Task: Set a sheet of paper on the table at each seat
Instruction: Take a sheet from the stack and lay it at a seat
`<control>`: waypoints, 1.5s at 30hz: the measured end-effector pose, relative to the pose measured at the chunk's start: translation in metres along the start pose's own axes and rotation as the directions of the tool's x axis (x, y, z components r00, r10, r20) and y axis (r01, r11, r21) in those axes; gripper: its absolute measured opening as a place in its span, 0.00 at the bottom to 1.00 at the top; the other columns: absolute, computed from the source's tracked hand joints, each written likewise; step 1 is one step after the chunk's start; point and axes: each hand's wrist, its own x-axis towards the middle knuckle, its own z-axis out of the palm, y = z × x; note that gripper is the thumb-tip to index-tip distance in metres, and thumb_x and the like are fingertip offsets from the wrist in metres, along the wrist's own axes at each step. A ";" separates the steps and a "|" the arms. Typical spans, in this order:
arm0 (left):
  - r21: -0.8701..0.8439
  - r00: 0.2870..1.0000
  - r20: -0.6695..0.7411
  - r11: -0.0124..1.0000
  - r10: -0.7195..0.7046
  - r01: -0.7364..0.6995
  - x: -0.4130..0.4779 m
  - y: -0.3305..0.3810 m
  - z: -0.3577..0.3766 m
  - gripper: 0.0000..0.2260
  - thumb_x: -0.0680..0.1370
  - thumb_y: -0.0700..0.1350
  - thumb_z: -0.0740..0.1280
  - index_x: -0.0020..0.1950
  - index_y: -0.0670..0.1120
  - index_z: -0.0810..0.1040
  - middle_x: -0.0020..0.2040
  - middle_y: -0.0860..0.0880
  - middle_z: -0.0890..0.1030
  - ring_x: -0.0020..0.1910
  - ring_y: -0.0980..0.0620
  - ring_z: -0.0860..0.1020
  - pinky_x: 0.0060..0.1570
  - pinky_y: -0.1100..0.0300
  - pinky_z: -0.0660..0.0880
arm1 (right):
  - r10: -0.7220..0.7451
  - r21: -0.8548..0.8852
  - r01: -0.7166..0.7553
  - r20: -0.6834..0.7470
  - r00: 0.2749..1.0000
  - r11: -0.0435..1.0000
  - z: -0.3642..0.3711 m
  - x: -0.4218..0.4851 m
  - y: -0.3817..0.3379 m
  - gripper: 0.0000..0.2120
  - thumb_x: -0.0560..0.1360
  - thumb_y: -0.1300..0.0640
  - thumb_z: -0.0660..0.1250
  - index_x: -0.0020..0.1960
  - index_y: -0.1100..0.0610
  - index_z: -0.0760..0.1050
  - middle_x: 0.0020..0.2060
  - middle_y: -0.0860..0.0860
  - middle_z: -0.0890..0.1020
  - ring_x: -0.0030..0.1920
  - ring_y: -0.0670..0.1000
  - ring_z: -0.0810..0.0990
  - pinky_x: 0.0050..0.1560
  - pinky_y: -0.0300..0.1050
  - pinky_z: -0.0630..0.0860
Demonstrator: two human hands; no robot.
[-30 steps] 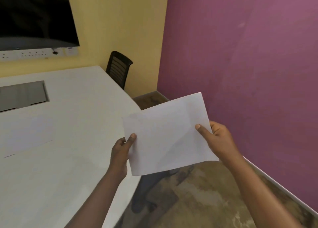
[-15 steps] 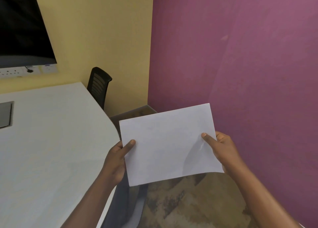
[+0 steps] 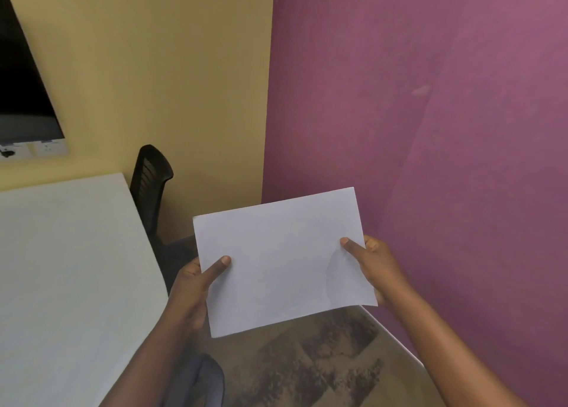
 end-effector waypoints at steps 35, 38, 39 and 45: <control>0.164 0.627 -0.770 0.986 0.119 0.013 0.474 0.061 -0.260 0.12 0.72 0.50 0.76 0.51 0.47 0.84 0.49 0.48 0.87 0.49 0.40 0.84 0.51 0.44 0.80 | 0.003 -0.208 0.261 0.787 0.617 0.943 0.511 0.522 -0.055 0.07 0.80 0.52 0.69 0.52 0.53 0.83 0.42 0.44 0.87 0.38 0.42 0.83 0.32 0.28 0.72; 0.207 0.567 -0.812 0.976 0.137 0.061 0.533 0.083 -0.338 0.11 0.72 0.50 0.76 0.50 0.46 0.83 0.49 0.47 0.86 0.47 0.42 0.83 0.47 0.49 0.78 | 0.016 -0.204 0.258 0.813 0.582 0.944 0.614 0.550 -0.062 0.06 0.80 0.54 0.69 0.46 0.55 0.82 0.34 0.43 0.85 0.28 0.37 0.79 0.27 0.29 0.70; 0.213 0.549 -0.825 0.974 0.134 0.082 0.552 0.088 -0.364 0.12 0.71 0.51 0.76 0.50 0.46 0.83 0.49 0.47 0.86 0.47 0.42 0.83 0.48 0.48 0.78 | 0.036 -0.221 0.255 0.817 0.576 0.941 0.648 0.559 -0.062 0.06 0.80 0.55 0.69 0.46 0.56 0.81 0.35 0.45 0.85 0.30 0.38 0.80 0.29 0.31 0.72; 0.218 0.496 -0.863 0.954 0.089 0.207 0.660 0.087 -0.487 0.09 0.73 0.49 0.75 0.50 0.47 0.83 0.46 0.49 0.85 0.43 0.46 0.81 0.45 0.52 0.77 | 0.206 -0.353 0.155 0.793 0.574 0.923 0.814 0.607 -0.021 0.05 0.81 0.58 0.67 0.53 0.57 0.81 0.47 0.48 0.86 0.47 0.49 0.85 0.38 0.38 0.81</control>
